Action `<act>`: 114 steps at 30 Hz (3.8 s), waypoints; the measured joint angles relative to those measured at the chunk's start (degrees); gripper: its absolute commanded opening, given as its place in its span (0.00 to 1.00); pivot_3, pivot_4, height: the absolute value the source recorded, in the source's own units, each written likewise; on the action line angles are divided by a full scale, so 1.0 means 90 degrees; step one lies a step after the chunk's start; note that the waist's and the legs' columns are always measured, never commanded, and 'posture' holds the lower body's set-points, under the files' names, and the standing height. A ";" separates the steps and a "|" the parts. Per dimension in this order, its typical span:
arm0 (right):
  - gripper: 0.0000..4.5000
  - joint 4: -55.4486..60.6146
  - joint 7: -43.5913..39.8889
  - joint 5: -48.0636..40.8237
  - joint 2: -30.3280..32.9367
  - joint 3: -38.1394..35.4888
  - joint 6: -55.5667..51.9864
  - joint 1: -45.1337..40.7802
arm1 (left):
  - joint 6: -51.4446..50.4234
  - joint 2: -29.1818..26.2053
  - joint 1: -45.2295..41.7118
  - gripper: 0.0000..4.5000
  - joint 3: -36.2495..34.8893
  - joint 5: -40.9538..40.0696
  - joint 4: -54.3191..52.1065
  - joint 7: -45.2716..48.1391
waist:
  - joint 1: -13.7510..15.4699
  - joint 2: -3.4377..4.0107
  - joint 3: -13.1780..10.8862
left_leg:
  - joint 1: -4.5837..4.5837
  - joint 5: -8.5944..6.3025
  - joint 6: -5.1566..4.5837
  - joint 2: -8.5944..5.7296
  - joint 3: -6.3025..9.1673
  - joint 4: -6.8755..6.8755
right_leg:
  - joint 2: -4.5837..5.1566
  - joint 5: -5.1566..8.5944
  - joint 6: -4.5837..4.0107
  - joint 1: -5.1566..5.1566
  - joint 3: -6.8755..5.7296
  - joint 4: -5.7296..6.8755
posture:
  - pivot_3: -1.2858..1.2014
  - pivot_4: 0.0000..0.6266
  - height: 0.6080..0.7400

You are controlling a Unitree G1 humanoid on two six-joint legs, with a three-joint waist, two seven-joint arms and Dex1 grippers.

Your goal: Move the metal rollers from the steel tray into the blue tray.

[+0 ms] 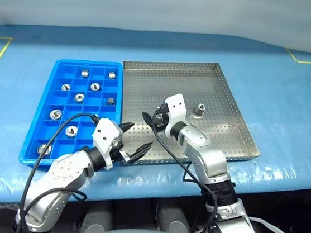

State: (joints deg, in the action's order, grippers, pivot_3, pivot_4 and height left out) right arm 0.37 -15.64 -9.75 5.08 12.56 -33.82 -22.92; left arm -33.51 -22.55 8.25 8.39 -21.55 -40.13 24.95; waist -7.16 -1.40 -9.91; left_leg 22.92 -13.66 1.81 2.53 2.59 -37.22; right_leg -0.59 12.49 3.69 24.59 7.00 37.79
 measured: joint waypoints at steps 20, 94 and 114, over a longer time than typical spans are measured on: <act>0.42 -0.0771 -0.0079 0.0295 -0.0139 -0.0082 0.0204 -0.0019 | -0.0027 0.0104 0.0000 1.00 0.0007 -0.0011 -0.0068 -0.0207 | 0.0055 0.0001 0.0000 | -0.0001 0.0000 0.0000 0.0000 0.0001 -0.0001 | -0.0001 -0.0001 0.0000 -0.0002 -0.0001 0.0002 | 0.52 0.24 1.00; 0.99 -0.1564 0.2036 0.1193 -0.1079 -0.1259 0.0917 -0.1338 | 0.0013 0.1098 -0.0221 1.00 -0.0612 0.0502 -0.0006 -0.1388 | 0.0281 0.0021 -0.0010 | 0.0002 0.0001 0.0002 0.0005 0.0011 0.0017 | -0.0001 -0.0009 0.0009 0.0007 -0.0024 0.0003 | 0.51 0.24 1.00; 0.99 -0.4507 0.4132 0.1067 -0.1402 -0.2081 0.1552 -0.2452 | 0.0013 0.1108 0.0014 1.00 -0.0680 0.0483 0.0001 -0.1424 | 0.0219 0.0021 -0.0010 | 0.0005 0.0001 0.0000 0.0000 0.0019 0.0015 | 0.0000 -0.0015 0.0013 0.0002 -0.0023 0.0000 | 0.54 0.24 1.00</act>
State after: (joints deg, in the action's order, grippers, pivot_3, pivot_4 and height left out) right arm -40.19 21.55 -0.15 -7.54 -6.17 -19.85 -44.99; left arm -33.39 -12.58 8.38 2.27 -17.21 -40.12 12.13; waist -5.20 -1.21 -10.00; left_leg 22.96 -13.65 1.81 2.53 2.77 -37.08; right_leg -0.59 12.36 3.81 24.61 6.80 37.78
